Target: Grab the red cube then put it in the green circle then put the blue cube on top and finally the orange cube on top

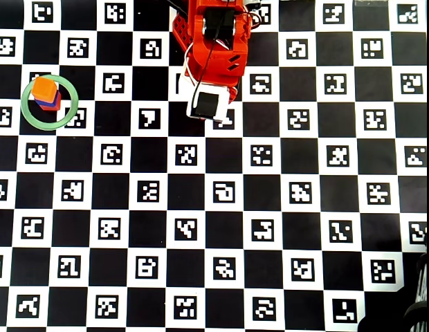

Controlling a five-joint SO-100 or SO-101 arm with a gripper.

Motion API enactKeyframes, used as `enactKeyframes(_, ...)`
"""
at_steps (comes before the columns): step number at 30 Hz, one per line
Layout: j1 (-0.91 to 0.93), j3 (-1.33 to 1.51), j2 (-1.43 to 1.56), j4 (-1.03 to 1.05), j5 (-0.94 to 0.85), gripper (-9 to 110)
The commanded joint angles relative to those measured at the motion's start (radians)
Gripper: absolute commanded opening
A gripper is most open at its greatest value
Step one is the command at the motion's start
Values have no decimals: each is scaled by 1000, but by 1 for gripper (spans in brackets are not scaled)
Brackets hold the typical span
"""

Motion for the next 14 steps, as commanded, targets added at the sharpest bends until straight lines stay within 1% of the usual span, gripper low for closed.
enactKeyframes(1, -6, 54, 49, 52, -8, -6)
enactKeyframes(14, -6, 54, 49, 57, -32, -6)
